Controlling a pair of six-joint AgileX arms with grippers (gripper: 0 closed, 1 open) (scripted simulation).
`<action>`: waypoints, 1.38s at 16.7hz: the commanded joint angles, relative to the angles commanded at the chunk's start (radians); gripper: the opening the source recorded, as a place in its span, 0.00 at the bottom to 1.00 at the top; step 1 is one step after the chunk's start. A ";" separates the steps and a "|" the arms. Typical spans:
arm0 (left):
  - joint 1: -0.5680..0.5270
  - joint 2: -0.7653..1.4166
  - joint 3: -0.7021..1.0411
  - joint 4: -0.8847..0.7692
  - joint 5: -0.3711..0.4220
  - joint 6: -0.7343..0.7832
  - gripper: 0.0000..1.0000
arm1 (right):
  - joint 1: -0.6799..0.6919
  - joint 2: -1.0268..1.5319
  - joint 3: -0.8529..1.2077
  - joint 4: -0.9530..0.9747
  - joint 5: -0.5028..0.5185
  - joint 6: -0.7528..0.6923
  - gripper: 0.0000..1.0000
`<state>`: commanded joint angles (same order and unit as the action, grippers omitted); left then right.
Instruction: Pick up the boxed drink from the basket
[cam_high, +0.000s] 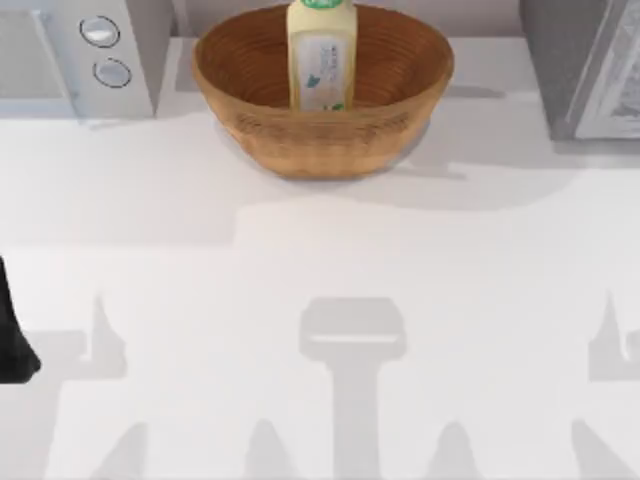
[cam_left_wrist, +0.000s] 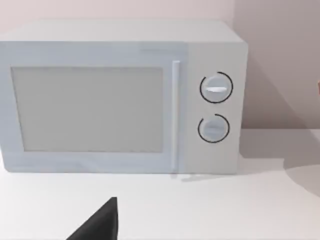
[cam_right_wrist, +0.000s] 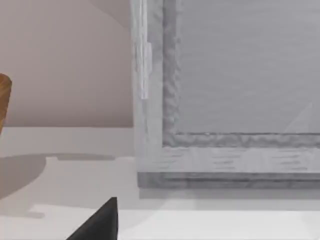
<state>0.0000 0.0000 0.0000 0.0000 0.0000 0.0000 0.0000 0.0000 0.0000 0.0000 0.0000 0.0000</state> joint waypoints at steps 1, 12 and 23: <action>0.000 0.000 0.000 0.000 0.000 0.000 1.00 | 0.000 0.000 0.000 0.000 0.000 0.000 1.00; -0.182 0.548 0.312 0.256 -0.171 -0.009 1.00 | 0.000 0.000 0.000 0.000 0.000 0.000 1.00; -0.534 1.720 0.954 0.791 -0.497 0.008 1.00 | 0.000 0.000 0.000 0.000 0.000 0.000 1.00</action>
<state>-0.5338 1.7198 0.9541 0.7908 -0.4971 0.0077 0.0000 0.0000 0.0000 0.0000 0.0000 0.0000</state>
